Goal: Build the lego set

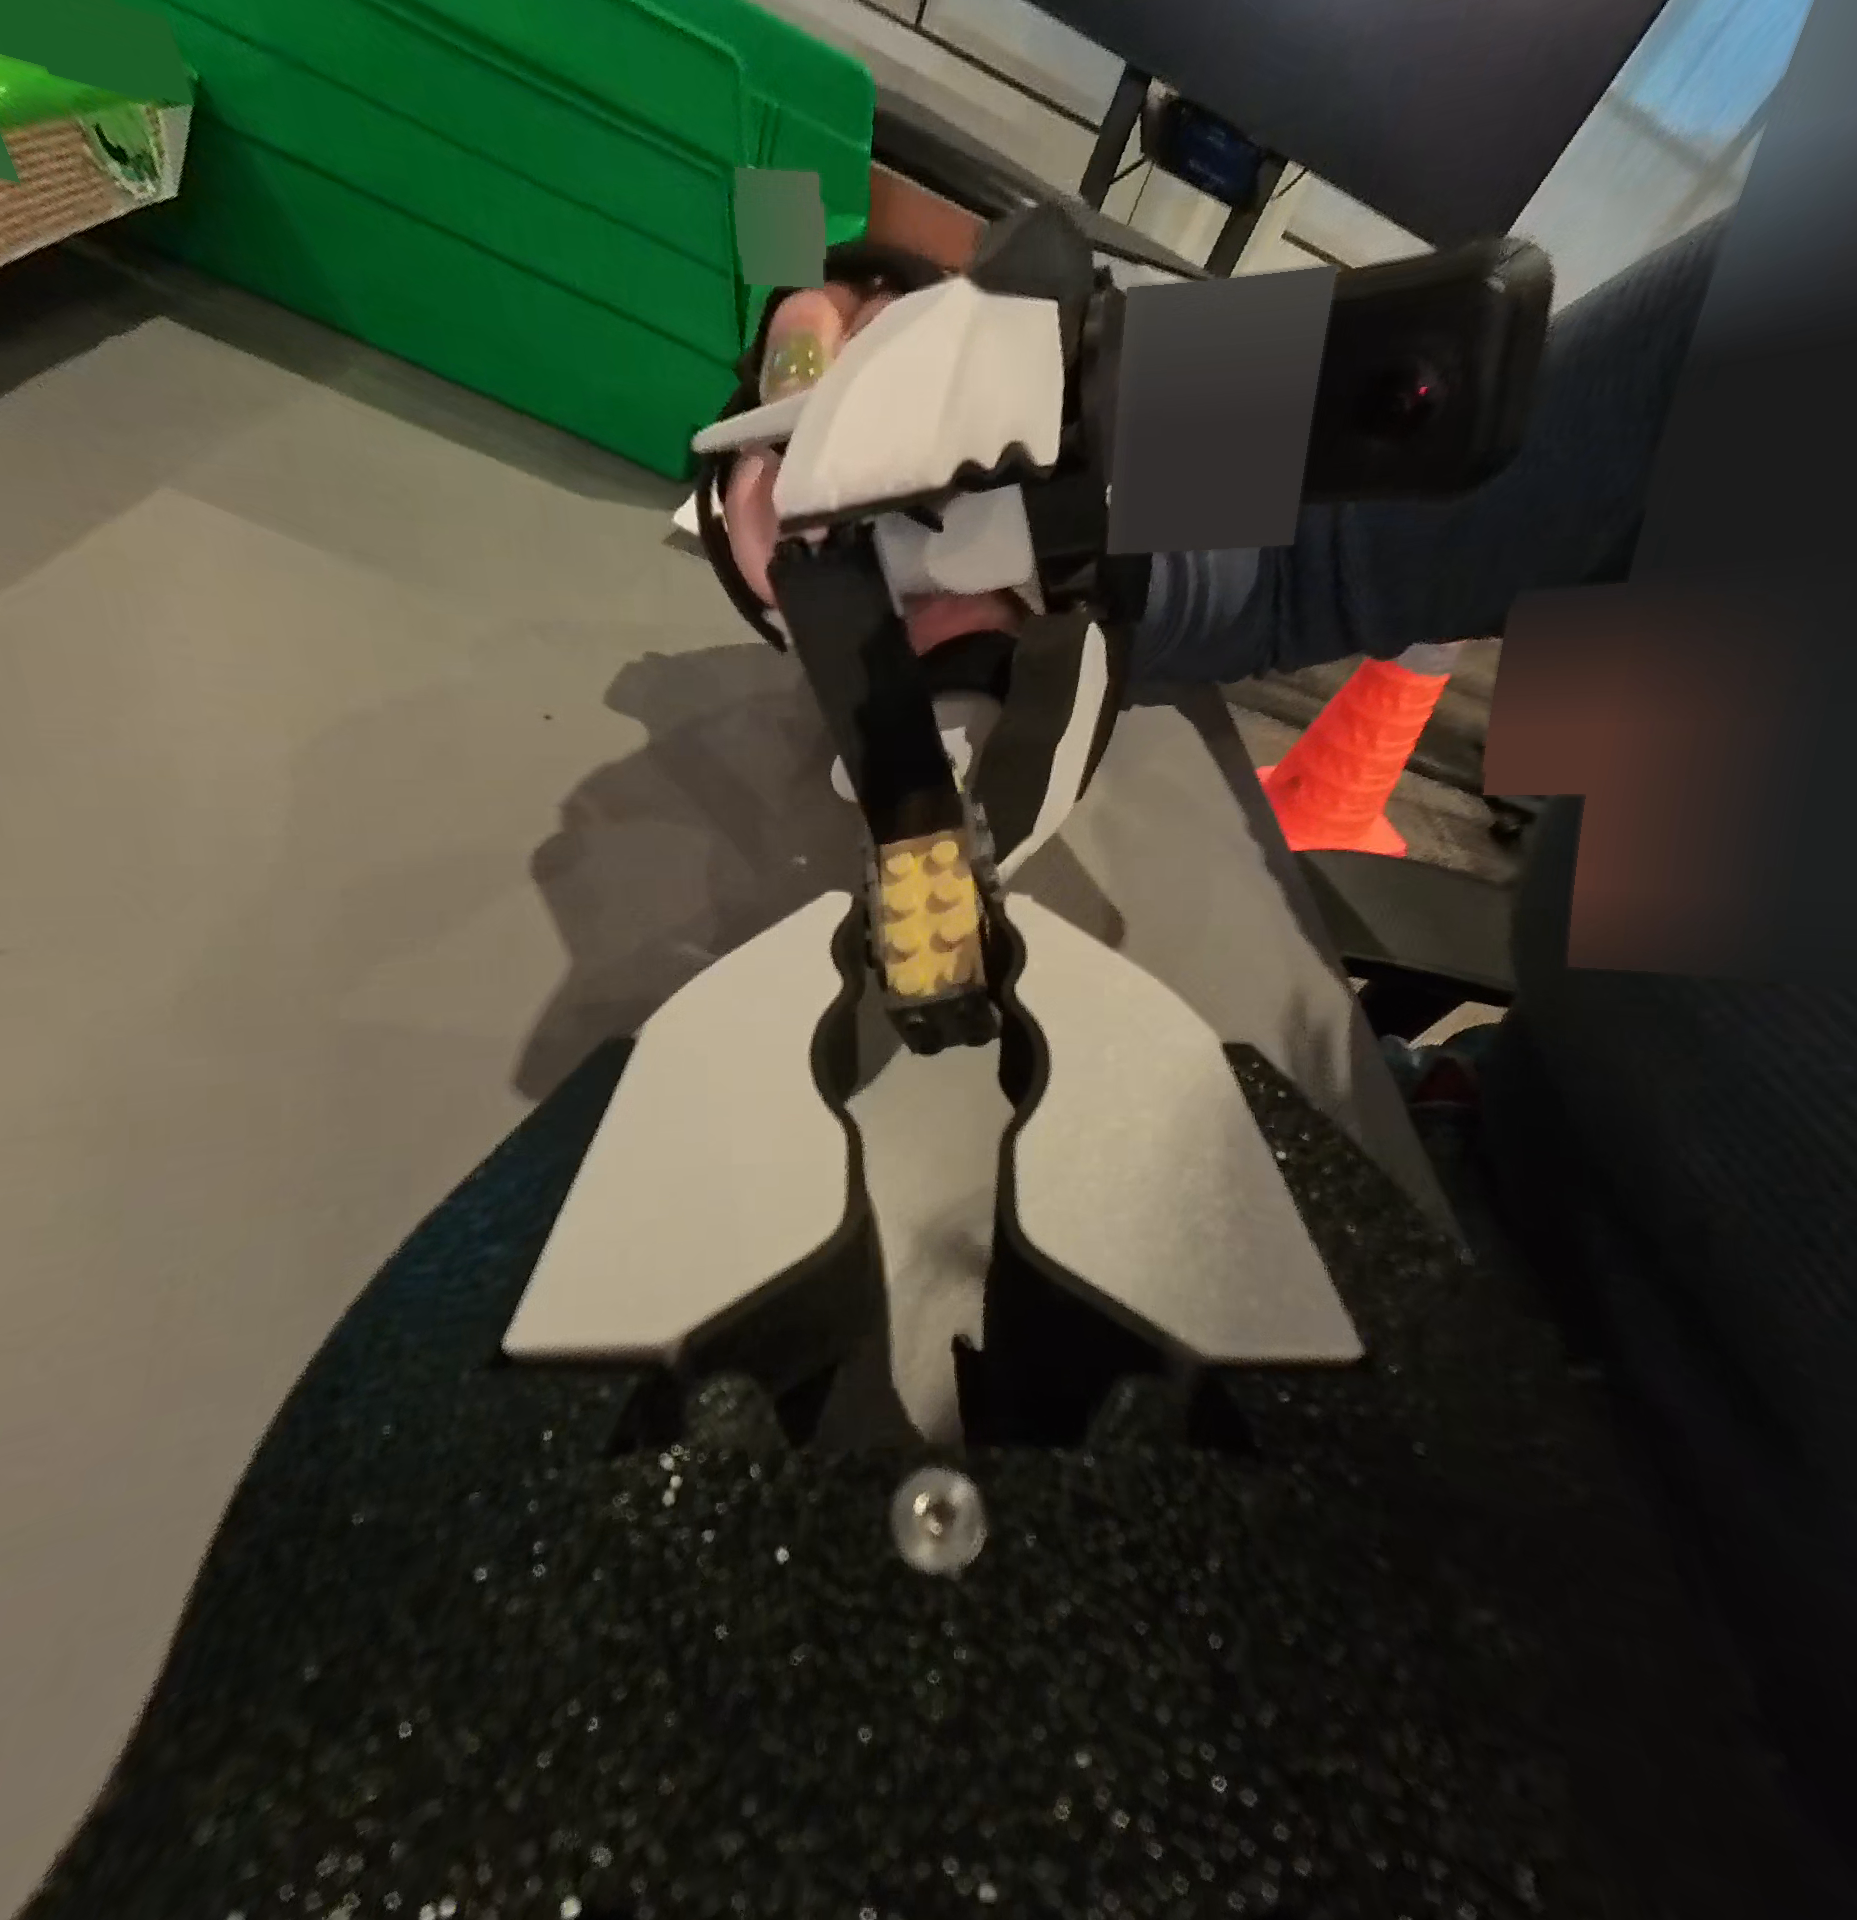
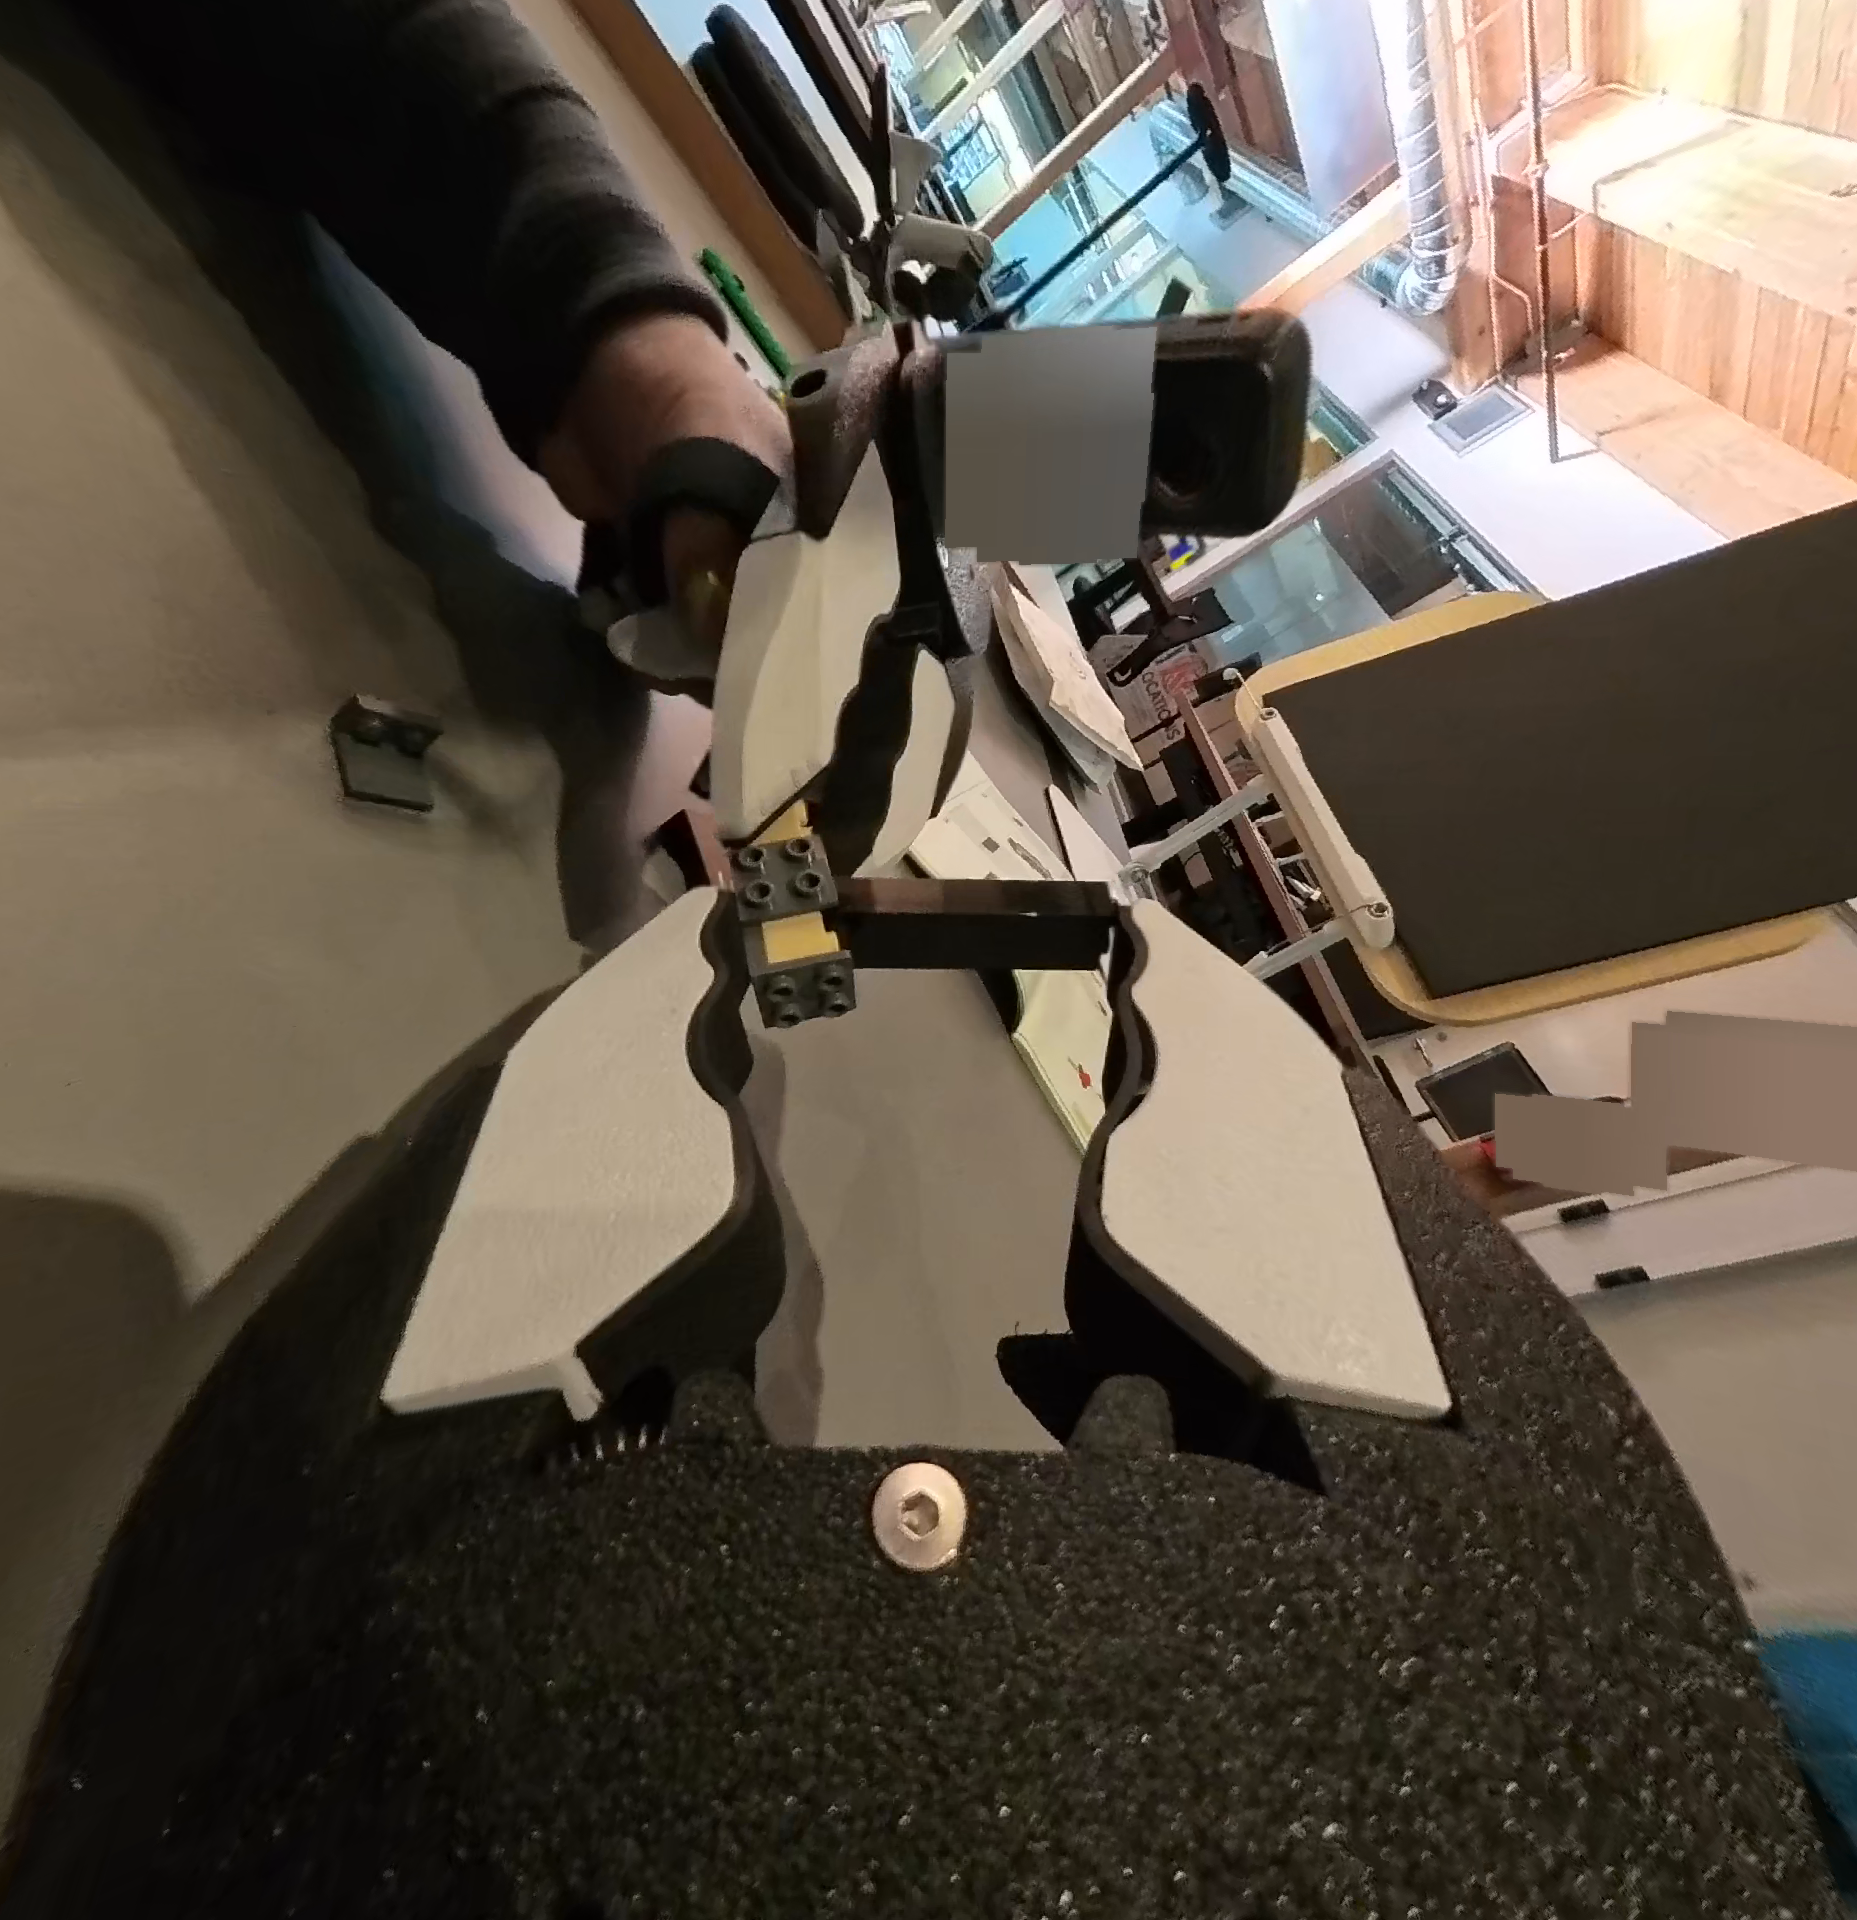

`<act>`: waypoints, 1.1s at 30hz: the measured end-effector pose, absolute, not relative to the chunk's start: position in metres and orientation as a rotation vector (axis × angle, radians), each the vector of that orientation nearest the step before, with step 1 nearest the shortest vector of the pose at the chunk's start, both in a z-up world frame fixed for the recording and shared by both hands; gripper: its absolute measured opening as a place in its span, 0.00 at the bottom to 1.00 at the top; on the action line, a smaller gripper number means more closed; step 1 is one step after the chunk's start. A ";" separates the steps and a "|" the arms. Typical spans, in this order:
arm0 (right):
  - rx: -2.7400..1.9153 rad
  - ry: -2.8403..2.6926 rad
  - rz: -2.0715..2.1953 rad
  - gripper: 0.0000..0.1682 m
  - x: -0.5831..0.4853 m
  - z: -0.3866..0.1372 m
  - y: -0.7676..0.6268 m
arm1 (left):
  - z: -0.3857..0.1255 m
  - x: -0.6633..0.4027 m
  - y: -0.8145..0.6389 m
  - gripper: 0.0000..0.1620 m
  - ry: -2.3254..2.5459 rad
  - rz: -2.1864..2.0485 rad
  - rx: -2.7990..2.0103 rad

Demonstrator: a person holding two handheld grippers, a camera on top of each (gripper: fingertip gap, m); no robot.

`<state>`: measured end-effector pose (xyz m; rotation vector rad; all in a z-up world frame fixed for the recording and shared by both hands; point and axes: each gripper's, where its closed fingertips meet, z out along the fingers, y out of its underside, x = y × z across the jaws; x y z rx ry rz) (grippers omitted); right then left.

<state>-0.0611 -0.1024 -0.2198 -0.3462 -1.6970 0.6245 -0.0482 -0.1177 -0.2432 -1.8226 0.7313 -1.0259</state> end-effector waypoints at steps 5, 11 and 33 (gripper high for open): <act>-0.270 -1.713 0.573 0.40 -0.058 -0.221 -0.107 | -0.247 -0.046 -0.120 0.13 0.782 -0.996 -1.832; -0.225 -1.777 0.603 0.40 -0.054 -0.223 -0.115 | -0.250 -0.040 -0.125 0.13 0.847 -0.995 -1.841; -0.220 -1.862 0.657 0.39 -0.050 -0.229 -0.122 | -0.257 -0.034 -0.132 0.13 0.904 -1.031 -1.886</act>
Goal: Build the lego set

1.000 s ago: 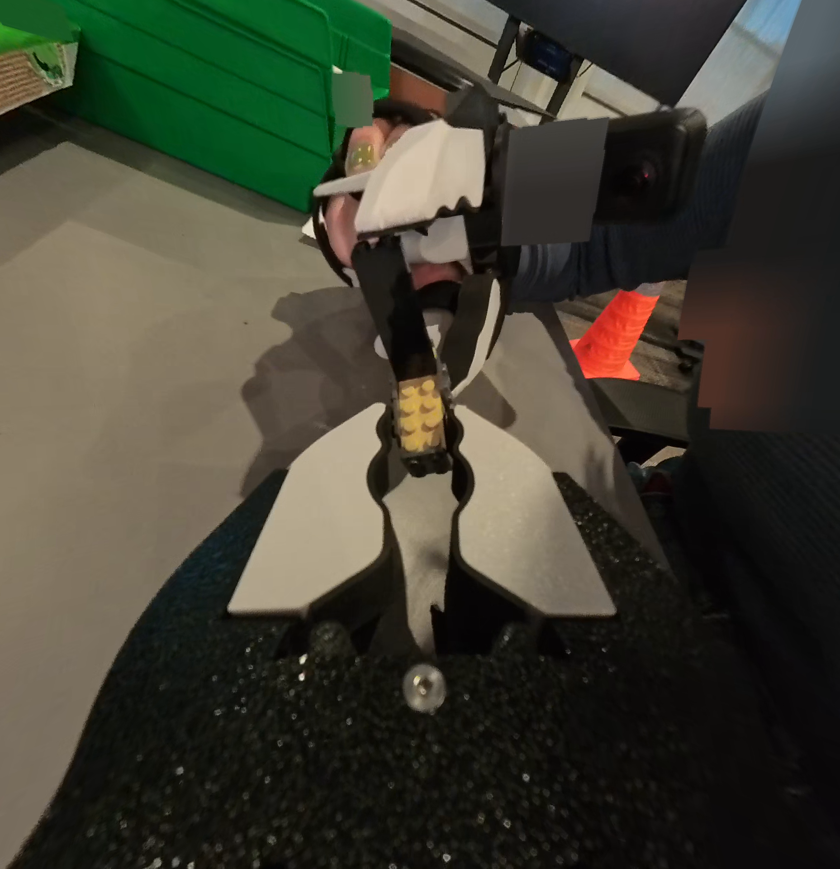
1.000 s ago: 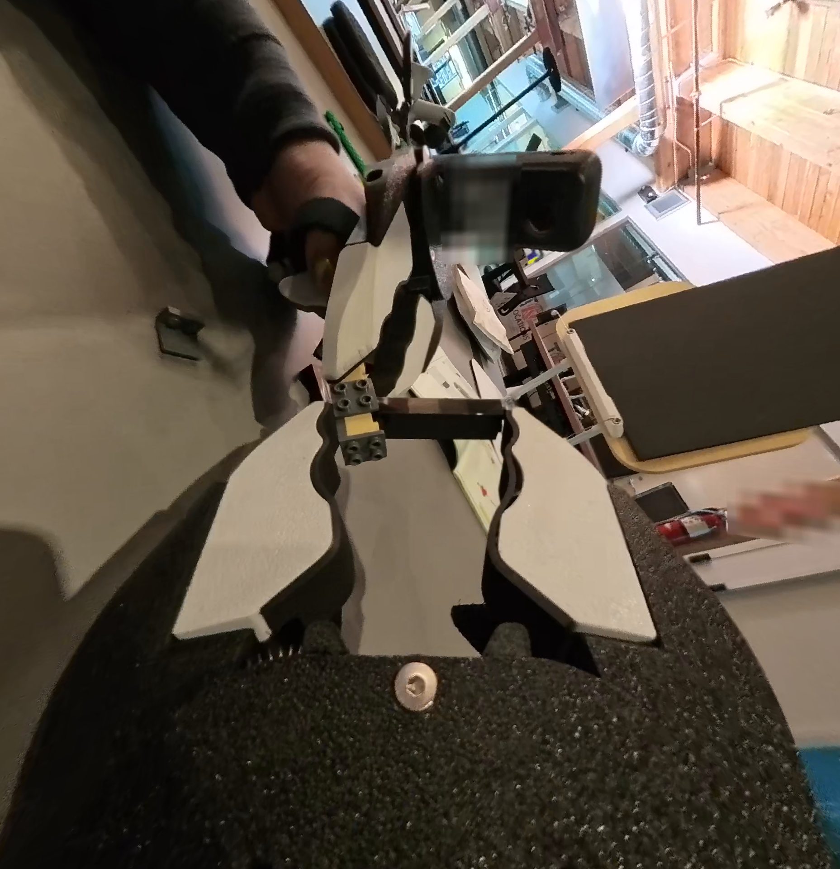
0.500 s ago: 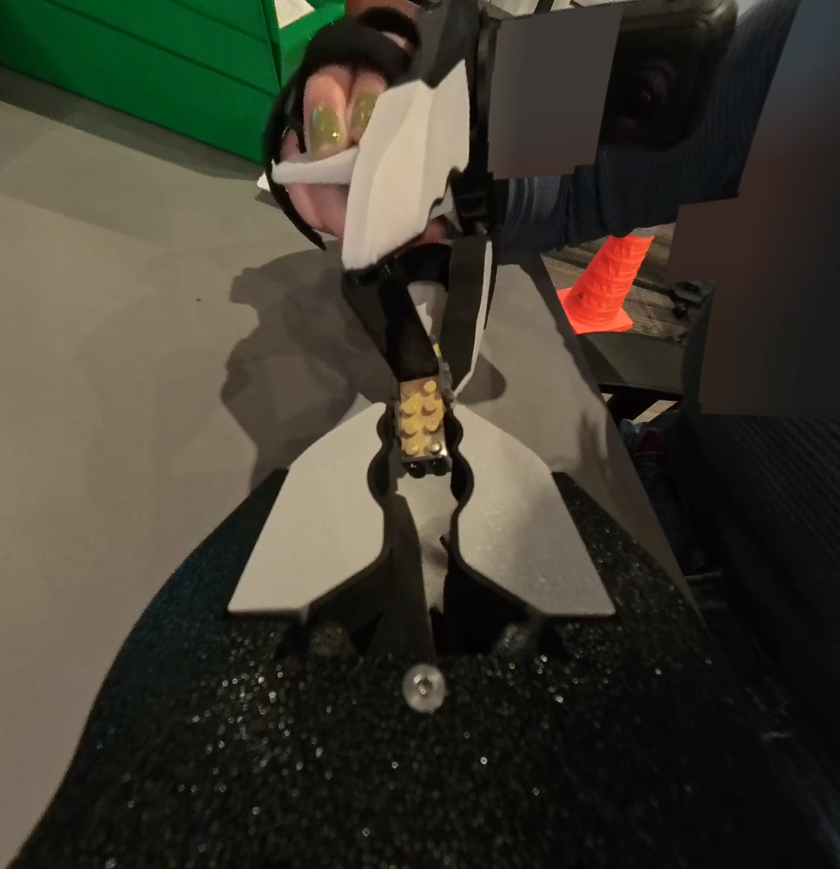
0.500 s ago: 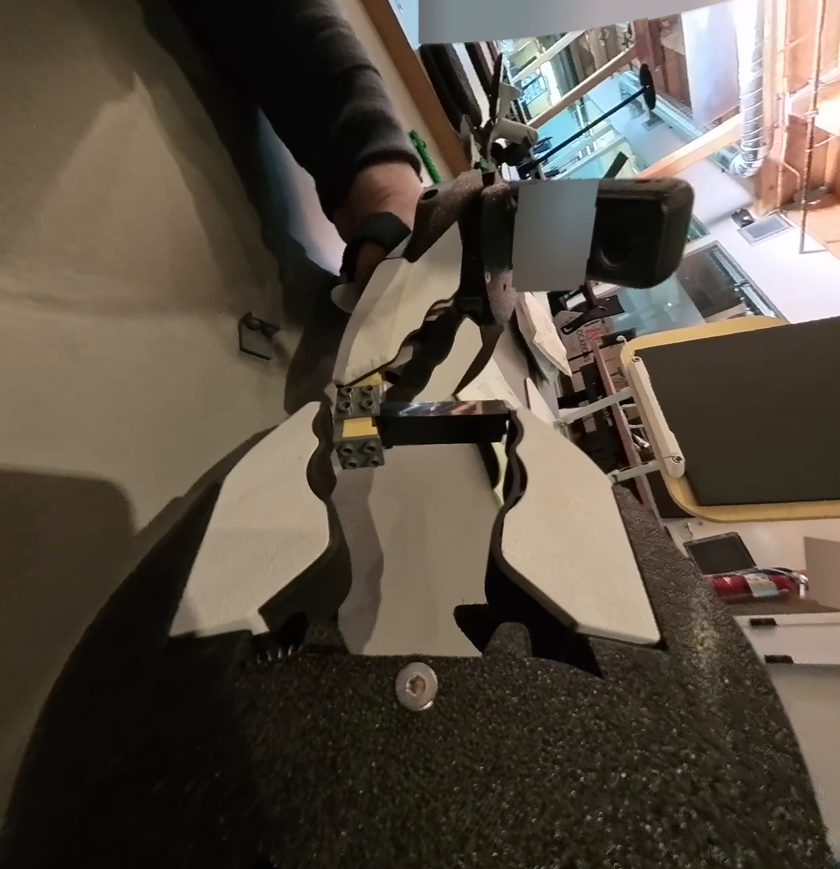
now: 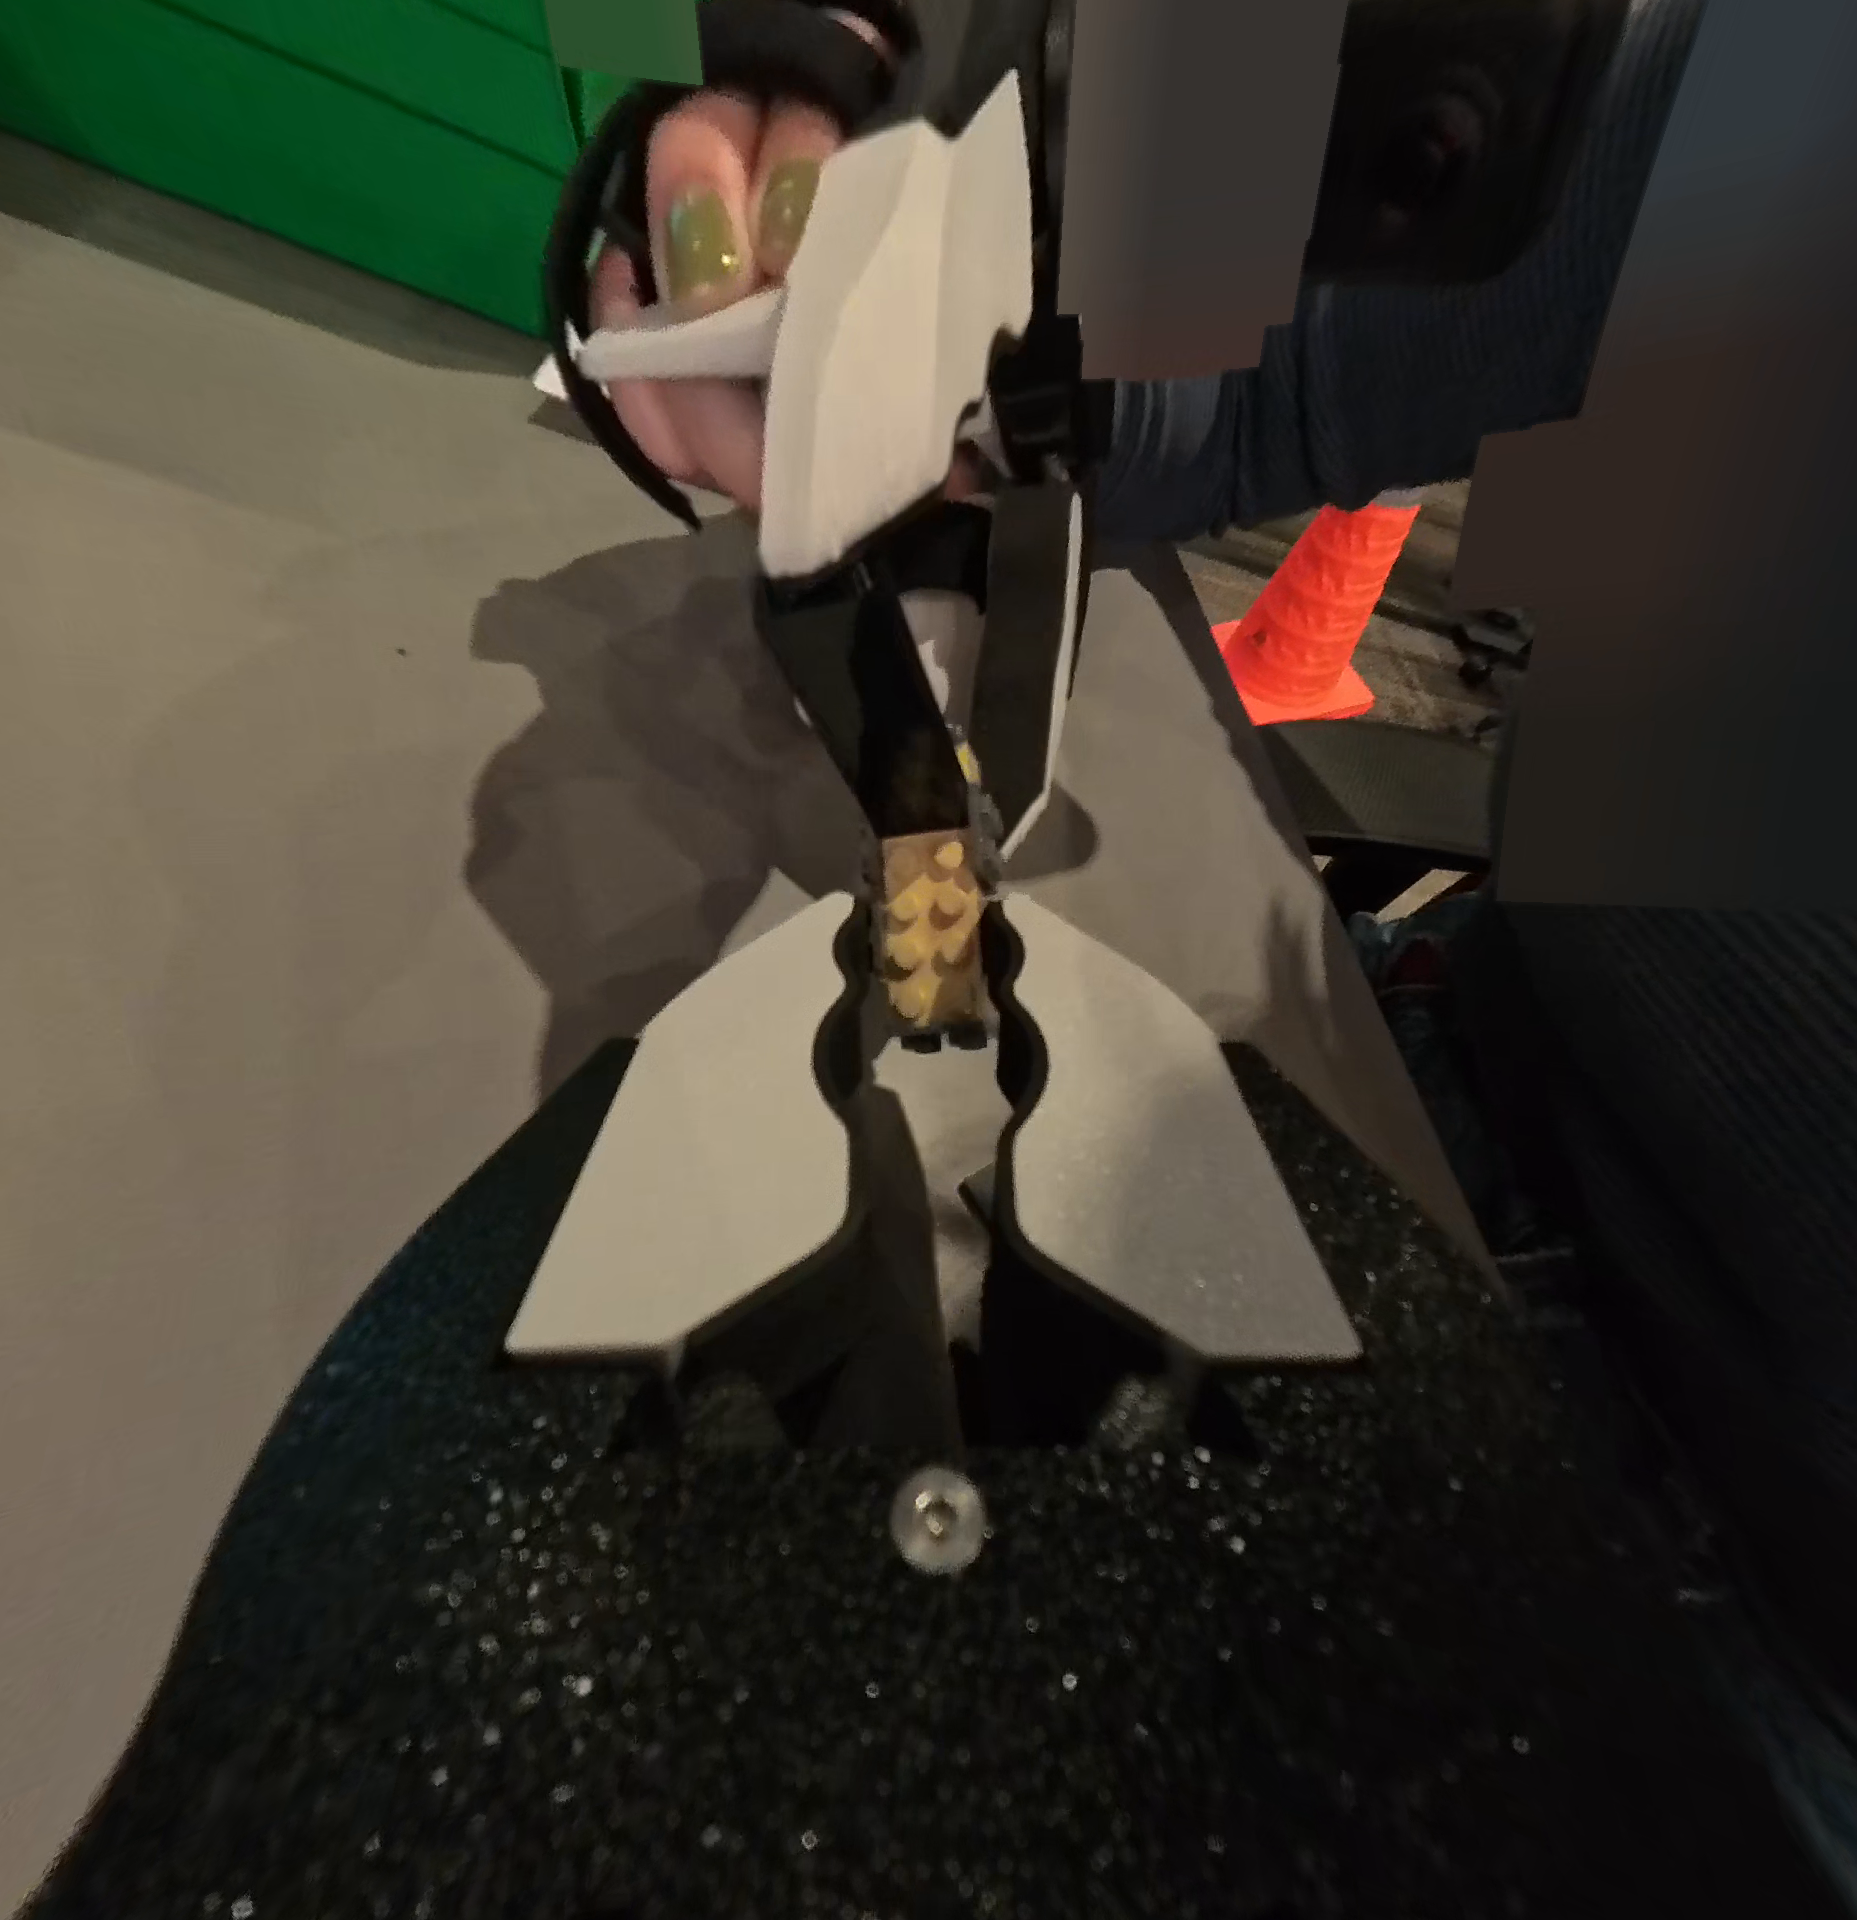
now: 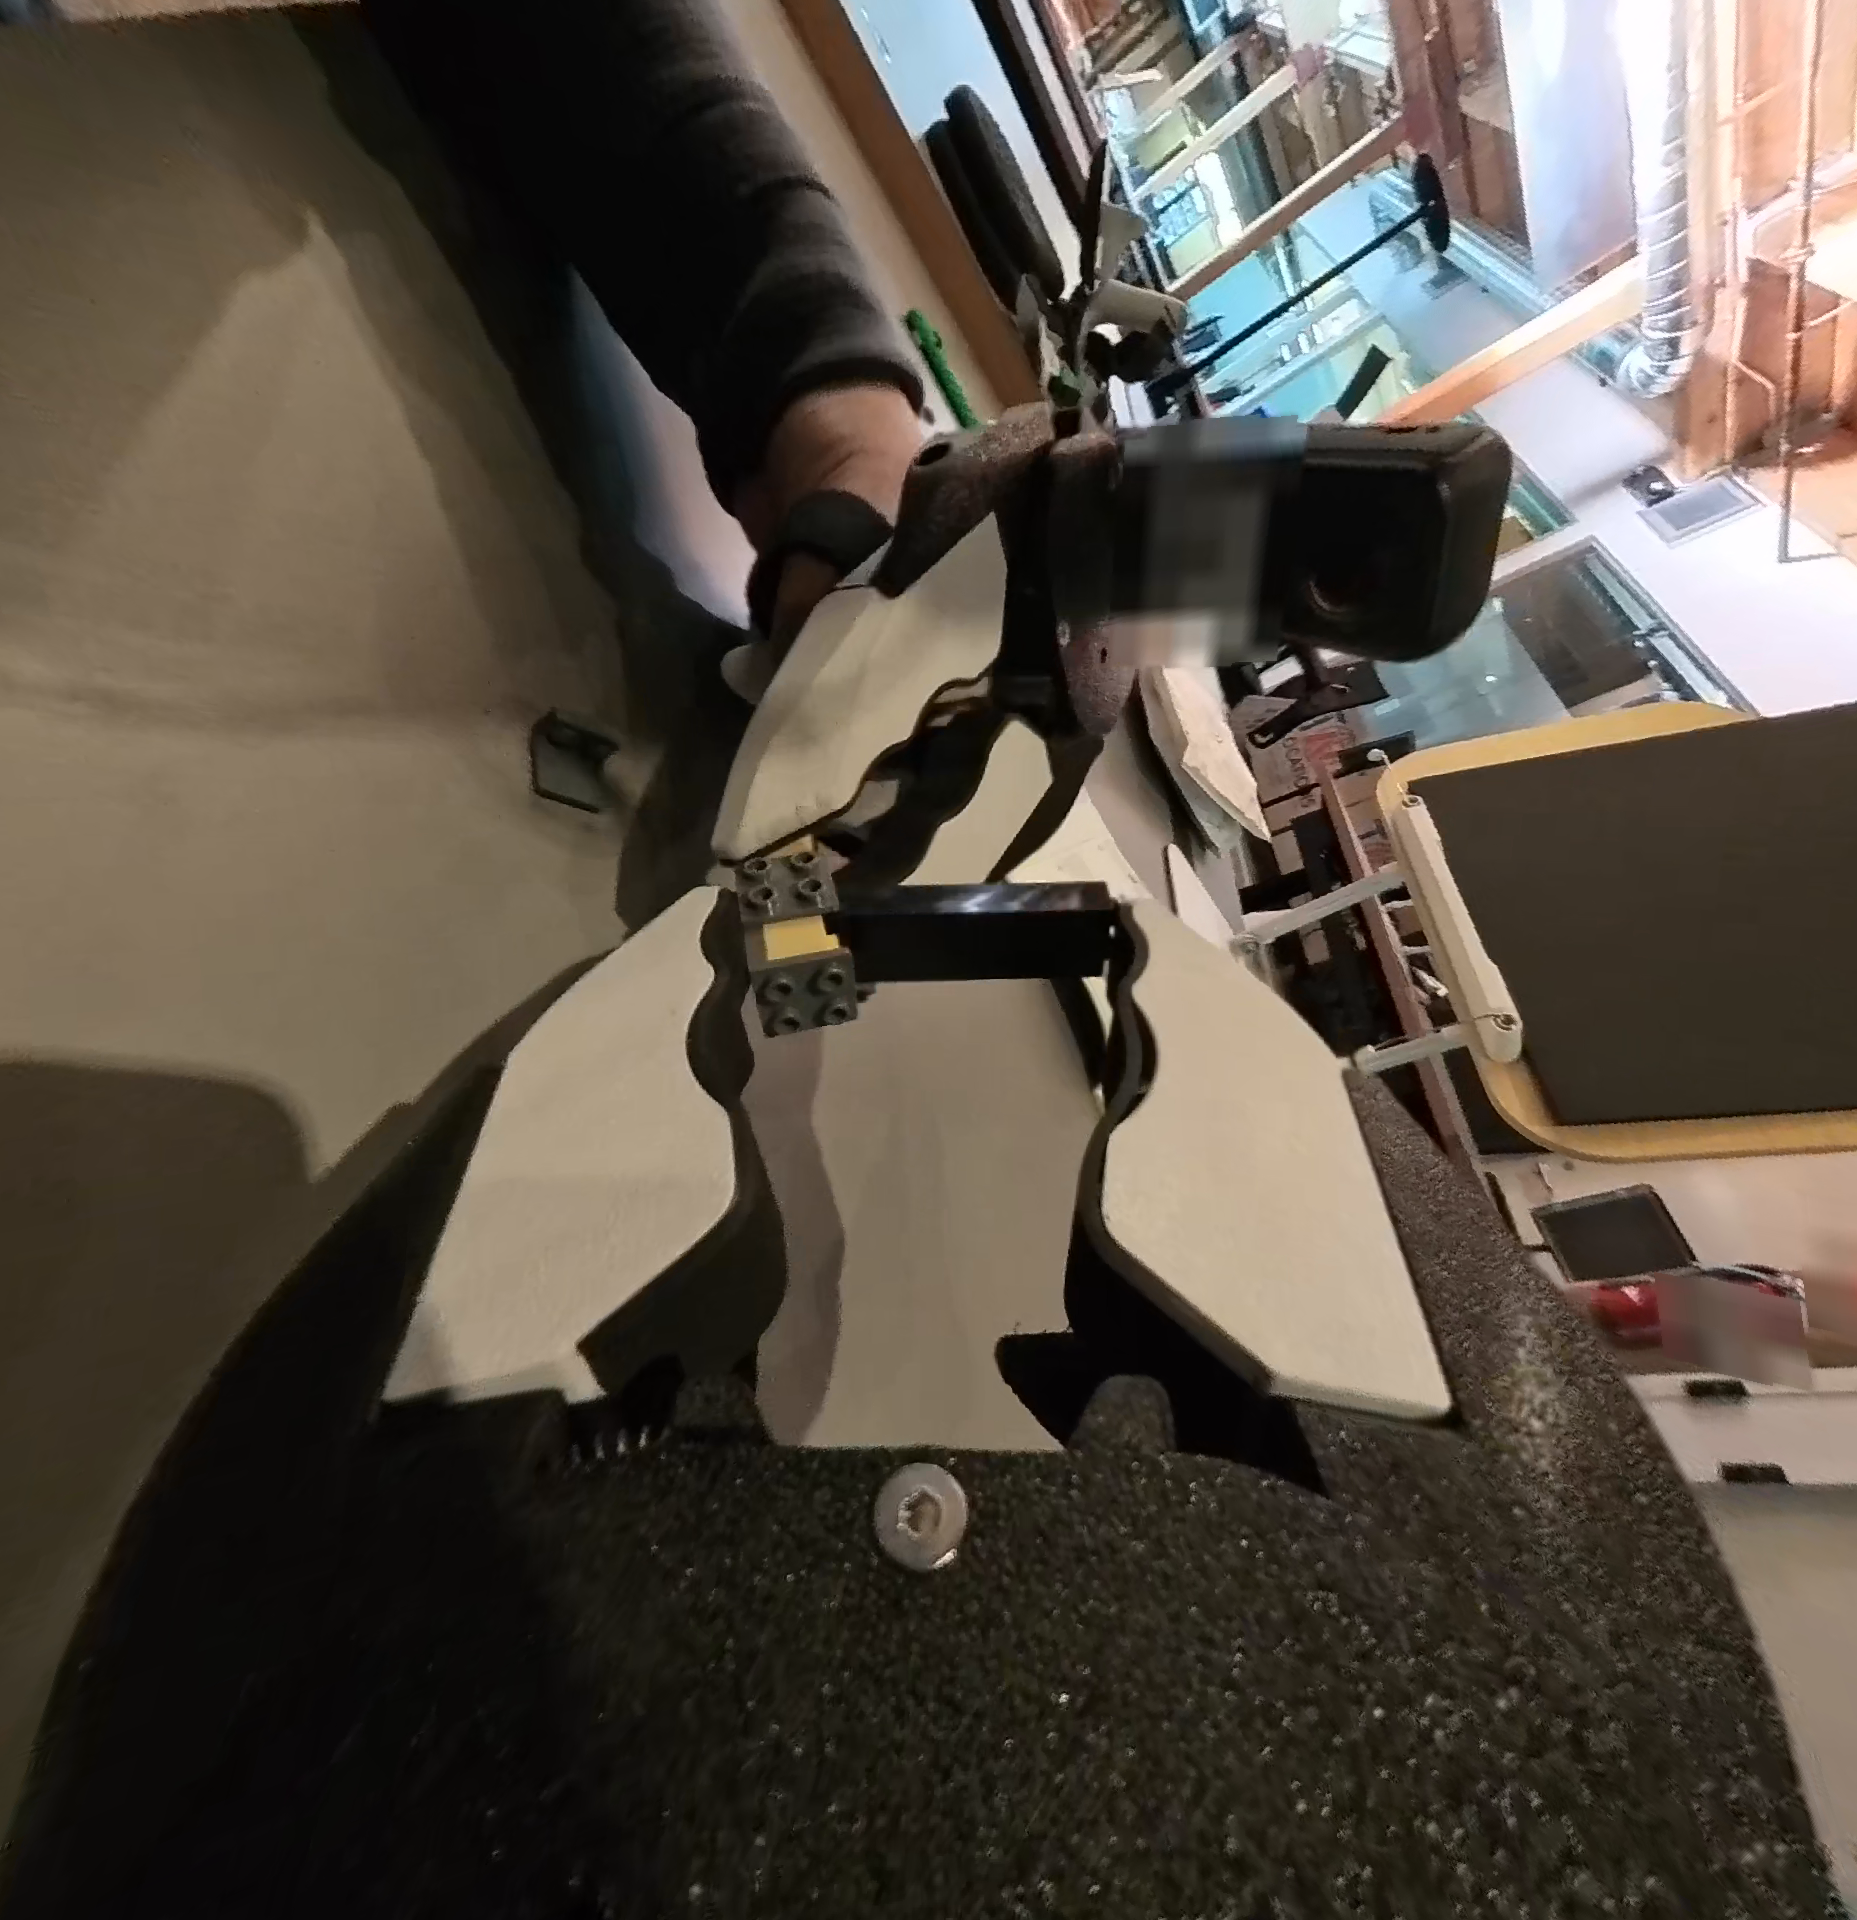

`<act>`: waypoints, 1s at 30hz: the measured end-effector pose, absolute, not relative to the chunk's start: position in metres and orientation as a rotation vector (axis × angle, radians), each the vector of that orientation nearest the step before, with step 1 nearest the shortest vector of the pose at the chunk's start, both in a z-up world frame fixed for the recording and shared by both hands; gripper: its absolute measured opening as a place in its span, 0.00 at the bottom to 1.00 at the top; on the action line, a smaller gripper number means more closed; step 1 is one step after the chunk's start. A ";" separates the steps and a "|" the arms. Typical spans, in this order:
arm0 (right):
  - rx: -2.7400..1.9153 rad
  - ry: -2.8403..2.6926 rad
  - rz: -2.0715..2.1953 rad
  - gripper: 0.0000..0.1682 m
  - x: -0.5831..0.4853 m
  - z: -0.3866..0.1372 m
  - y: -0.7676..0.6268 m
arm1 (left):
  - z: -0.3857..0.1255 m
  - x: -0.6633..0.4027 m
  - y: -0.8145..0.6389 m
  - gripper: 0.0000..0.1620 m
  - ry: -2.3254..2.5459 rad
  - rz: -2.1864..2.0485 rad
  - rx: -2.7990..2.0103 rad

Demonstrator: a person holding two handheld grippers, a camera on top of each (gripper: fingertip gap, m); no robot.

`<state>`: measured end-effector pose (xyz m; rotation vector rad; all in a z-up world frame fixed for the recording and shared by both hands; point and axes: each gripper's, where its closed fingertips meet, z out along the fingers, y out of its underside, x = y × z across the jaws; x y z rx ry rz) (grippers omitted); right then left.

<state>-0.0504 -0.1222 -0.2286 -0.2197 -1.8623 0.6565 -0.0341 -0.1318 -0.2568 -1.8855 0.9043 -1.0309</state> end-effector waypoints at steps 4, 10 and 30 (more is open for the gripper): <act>-0.198 -1.906 0.663 0.40 -0.048 -0.233 -0.127 | -0.261 -0.030 -0.135 0.13 0.951 -1.023 -1.906; -0.182 -1.957 0.660 0.42 -0.046 -0.240 -0.132 | -0.264 -0.028 -0.138 0.13 0.983 -1.027 -1.915; -0.246 -1.939 0.694 0.42 -0.047 -0.239 -0.128 | -0.261 -0.029 -0.137 0.13 0.955 -1.056 -1.911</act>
